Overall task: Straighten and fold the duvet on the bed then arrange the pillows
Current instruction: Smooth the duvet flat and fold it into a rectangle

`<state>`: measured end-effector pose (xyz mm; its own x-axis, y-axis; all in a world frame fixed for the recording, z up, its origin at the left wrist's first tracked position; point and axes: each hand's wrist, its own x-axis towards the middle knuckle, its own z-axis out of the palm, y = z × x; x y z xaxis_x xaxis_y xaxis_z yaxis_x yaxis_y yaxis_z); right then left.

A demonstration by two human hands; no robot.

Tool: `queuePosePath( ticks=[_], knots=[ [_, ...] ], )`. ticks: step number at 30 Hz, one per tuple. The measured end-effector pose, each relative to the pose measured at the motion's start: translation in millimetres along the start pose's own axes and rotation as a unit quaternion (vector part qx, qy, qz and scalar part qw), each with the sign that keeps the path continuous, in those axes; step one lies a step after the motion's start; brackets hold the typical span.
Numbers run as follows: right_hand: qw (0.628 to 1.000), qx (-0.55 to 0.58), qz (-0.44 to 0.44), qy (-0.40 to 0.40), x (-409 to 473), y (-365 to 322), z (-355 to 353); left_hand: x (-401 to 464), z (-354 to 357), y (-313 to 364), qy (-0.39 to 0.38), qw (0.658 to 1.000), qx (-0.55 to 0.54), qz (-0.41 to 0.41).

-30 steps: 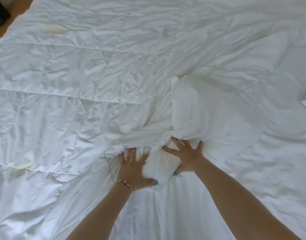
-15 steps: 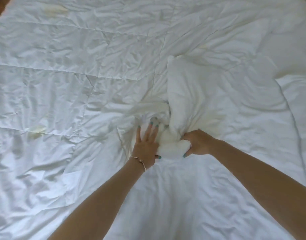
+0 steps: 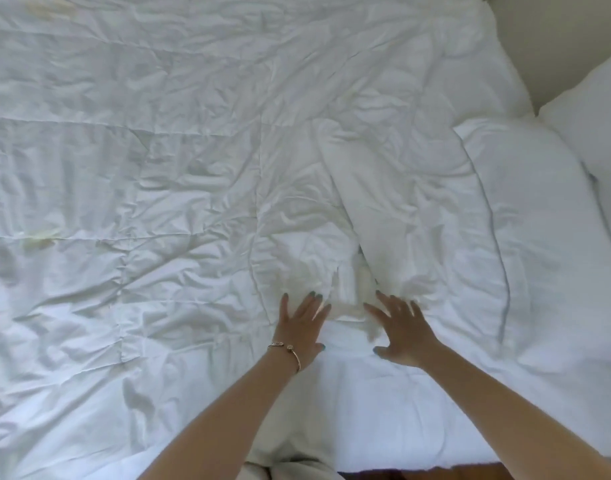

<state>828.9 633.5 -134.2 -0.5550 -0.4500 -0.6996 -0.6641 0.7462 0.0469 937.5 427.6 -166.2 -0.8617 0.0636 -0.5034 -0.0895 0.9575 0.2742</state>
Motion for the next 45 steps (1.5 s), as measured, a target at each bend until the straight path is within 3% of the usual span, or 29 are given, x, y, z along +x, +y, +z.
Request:
queuePosePath(
  ticks=[2, 6, 9, 12, 14, 18, 24, 27, 30, 34, 38, 40, 43, 45],
  knots=[
    [0.997, 0.058, -0.035, 0.032, -3, -42, 8, -17, 11, -15, -0.001, 0.999, 0.024, -0.041],
    [0.998, 0.055, 0.038, -0.010, 13, -96, 22, -50, 25, -24, -0.008, 0.993, -0.030, -0.110],
    [0.998, -0.041, 0.045, 0.033, 25, -102, 22, -63, 22, -38, -0.001, 0.994, -0.077, -0.077],
    [0.999, -0.020, -0.018, 0.044, 20, -89, 14, -70, 17, -73, -0.001, 0.967, -0.249, -0.047],
    [1.000, -0.016, -0.022, 0.012, 2, -73, 11, -74, 11, -97, 0.010, 0.953, -0.299, -0.034],
    [0.996, 0.061, 0.052, 0.026, -36, -57, 23, -77, 12, -113, -0.011, 0.952, -0.305, -0.027],
    [0.981, 0.186, 0.046, 0.028, -15, -120, 24, -82, 20, -98, -0.034, 0.952, -0.295, -0.067],
    [0.982, 0.166, 0.084, -0.028, 1, -135, 28, -88, 20, -97, -0.072, 0.969, -0.213, -0.102],
    [0.986, 0.103, 0.118, -0.051, 16, -134, 40, -88, 27, -91, -0.062, 0.965, -0.238, -0.090],
    [0.995, 0.025, 0.093, 0.028, 37, -110, 57, -88, 40, -91, -0.013, 0.963, -0.256, -0.085],
    [0.977, -0.005, -0.025, 0.212, 52, -74, 66, -87, 46, -88, 0.009, 0.967, -0.233, -0.104],
    [0.981, 0.056, -0.079, 0.167, 52, -45, 52, -84, 41, -78, 0.001, 0.964, -0.228, -0.138],
    [0.979, 0.160, -0.125, 0.030, 53, 15, 6, -70, 21, -58, 0.015, 0.945, -0.245, -0.214],
    [0.977, 0.160, -0.137, -0.042, 44, 54, -27, -59, 7, -37, -0.024, 0.955, -0.201, -0.216]
  ],
)
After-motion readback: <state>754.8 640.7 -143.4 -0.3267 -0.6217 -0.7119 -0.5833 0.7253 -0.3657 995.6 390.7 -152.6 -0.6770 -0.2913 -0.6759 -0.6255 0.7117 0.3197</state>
